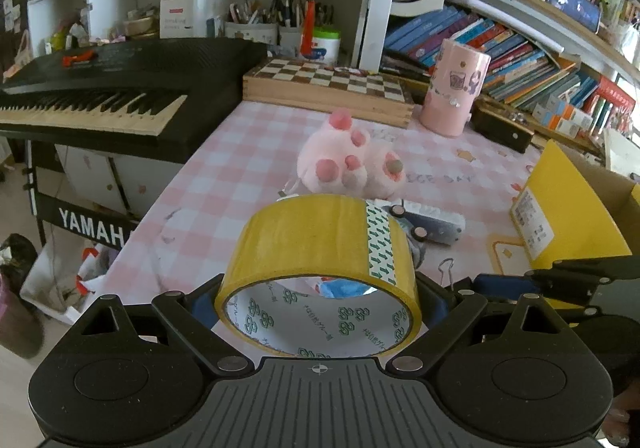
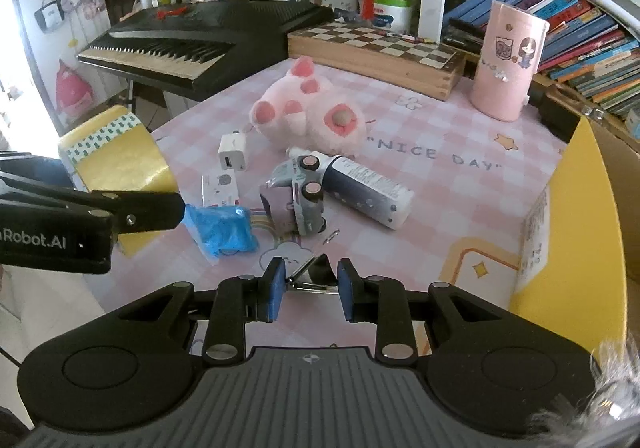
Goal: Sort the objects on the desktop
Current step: 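Grasp the yellow tape roll with the left tool while the right tool grasps the black binder clip, then lift the tape roll and binder clip and carry both toward the yellow box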
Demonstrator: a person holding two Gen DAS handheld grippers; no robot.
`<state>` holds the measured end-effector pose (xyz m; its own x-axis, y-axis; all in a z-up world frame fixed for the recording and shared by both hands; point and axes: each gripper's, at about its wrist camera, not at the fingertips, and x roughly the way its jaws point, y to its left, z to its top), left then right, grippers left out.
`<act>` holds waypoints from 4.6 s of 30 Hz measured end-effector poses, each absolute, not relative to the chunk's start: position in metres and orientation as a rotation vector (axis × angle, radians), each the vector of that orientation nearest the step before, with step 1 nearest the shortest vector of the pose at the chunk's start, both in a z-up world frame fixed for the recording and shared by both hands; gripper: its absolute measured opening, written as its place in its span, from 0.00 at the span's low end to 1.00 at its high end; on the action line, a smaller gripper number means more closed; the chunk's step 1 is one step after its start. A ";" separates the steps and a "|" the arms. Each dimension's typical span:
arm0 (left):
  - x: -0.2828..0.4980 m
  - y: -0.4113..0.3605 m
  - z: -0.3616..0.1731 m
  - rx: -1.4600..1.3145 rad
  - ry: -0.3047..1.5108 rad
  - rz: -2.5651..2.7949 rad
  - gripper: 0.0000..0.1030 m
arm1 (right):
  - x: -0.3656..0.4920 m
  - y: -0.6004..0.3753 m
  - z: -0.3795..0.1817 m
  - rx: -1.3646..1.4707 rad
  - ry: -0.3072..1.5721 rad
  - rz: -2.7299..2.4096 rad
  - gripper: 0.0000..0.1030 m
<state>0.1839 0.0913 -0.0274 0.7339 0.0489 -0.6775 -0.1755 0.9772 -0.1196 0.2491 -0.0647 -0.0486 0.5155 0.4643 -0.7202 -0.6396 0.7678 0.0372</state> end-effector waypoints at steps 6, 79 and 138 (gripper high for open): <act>0.178 0.088 -0.026 -0.180 0.728 0.119 0.92 | 0.245 -0.059 -0.060 -0.288 0.838 0.688 0.26; 0.008 0.021 0.005 -0.044 0.665 -0.283 0.92 | 0.009 -0.156 -0.018 0.042 0.814 0.285 0.24; 0.045 -0.060 -0.001 0.054 0.670 -0.586 0.92 | -0.004 -0.227 -0.020 0.137 0.847 0.010 0.24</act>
